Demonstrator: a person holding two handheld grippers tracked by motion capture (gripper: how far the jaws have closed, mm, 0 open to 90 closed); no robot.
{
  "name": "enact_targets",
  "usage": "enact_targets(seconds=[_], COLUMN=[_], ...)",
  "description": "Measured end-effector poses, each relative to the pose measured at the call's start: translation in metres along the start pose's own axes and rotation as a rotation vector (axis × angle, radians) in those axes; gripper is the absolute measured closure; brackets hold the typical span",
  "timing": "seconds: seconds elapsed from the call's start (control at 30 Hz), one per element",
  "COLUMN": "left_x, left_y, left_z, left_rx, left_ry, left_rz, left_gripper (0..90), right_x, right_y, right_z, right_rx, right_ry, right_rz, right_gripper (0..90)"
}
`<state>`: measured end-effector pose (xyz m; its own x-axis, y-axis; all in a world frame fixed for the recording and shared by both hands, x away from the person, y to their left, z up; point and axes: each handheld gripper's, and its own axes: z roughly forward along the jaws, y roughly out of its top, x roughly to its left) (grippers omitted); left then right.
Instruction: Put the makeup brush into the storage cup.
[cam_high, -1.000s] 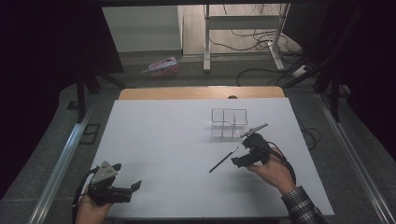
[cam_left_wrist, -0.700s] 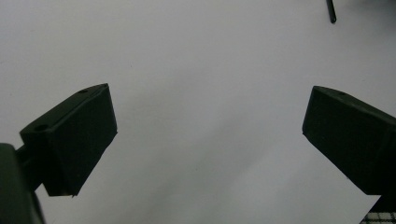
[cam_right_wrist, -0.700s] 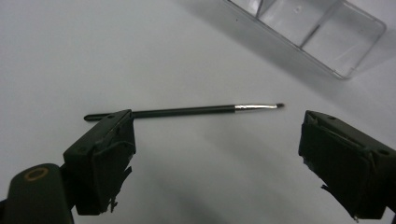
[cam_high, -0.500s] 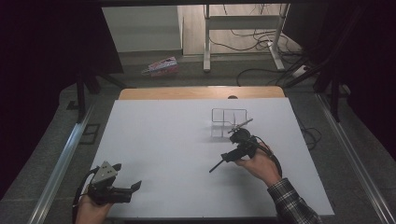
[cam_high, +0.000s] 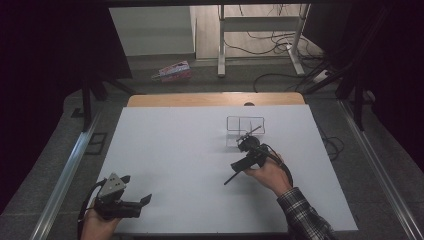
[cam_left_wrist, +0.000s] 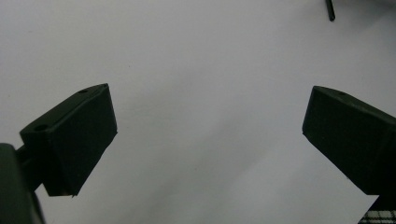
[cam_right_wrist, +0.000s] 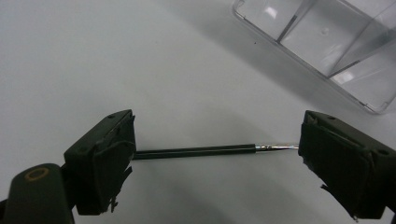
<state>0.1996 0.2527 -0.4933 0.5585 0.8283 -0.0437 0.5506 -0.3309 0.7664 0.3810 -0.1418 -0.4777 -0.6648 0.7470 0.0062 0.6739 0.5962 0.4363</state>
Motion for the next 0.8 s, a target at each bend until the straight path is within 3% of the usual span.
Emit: enact_targets(seconds=[0.8], left_x=[-0.001], left_y=[0.0], left_z=[0.0], left_rx=[0.001], left_ry=[-0.005], left_rz=[0.005], left_gripper=[3.6], right_x=[0.0], right_y=[-0.009], right_z=[0.025], right_rx=[0.039], right_ry=[-0.019], right_rz=[0.006], right_gripper=[11.5])
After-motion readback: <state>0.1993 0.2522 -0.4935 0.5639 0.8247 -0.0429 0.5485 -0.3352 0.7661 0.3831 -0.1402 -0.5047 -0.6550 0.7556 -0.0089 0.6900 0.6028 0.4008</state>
